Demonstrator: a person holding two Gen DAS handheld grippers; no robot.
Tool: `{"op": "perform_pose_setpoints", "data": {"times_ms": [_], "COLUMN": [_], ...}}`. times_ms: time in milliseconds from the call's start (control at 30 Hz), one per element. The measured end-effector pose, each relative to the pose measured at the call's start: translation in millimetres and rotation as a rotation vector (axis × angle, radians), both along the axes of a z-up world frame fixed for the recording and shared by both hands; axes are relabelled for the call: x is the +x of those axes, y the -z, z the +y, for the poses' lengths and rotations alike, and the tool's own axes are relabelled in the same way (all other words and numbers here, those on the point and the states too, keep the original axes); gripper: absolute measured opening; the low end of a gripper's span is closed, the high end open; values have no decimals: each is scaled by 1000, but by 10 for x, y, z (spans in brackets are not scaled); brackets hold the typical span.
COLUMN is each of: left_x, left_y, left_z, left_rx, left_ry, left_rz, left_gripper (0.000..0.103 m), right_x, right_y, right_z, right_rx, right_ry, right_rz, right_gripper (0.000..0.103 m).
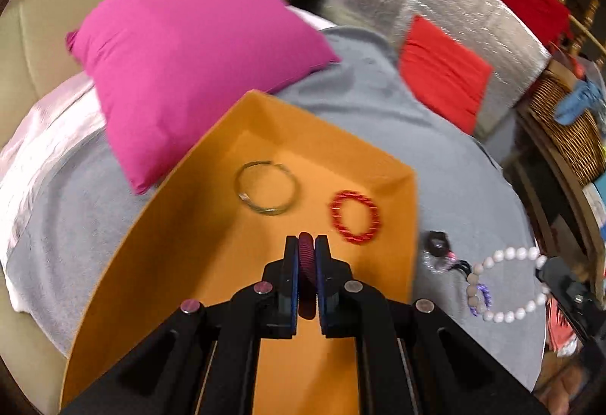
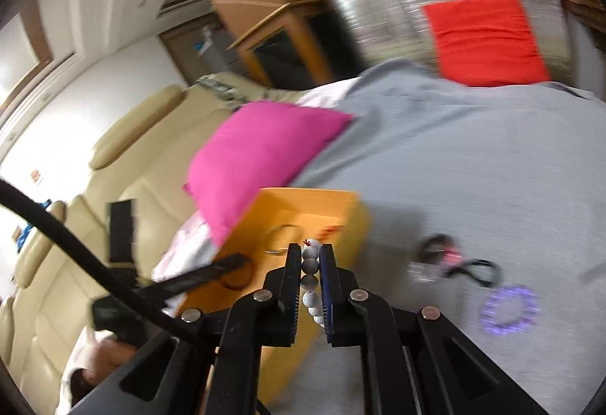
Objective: Organize jewelry
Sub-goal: 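Carry both items into the orange box and open both tools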
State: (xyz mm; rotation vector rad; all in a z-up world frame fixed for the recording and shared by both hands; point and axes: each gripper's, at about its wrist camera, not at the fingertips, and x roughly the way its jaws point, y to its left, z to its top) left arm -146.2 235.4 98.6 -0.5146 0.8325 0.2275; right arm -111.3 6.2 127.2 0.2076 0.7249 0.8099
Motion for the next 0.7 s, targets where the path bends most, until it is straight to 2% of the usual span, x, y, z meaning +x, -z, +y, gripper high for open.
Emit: {"op": "perform_pose_setpoints", "data": {"times_ms": [167,233,400,533,667,700], "left_x": [4,24,140,249,328,346], "left_y": [258,326,436,487,491,488], "left_z": [280,352,385,397,361,357], "left_rx": [-72,-71,-55,-58,-13,-13], "left_ry": [-75,-105,-122,-125,-123,-119], "left_rz": [62,86,130,142,169,167], "left_gripper": [8,8,8,8,10,13], "right_x": [36,126,291,456,543,570], "right_y": [114,277,634,784,764,759], "right_z": [616,852,1247,1362,1369,1366], "right_rx": [-61,-101,-270,-342,-345,-340], "right_ry": [-83,-121,-137,-130,-91,-81], "right_rz": [53,117,175,196,181,178], "right_gripper": [11,11,11,11,12,12]}}
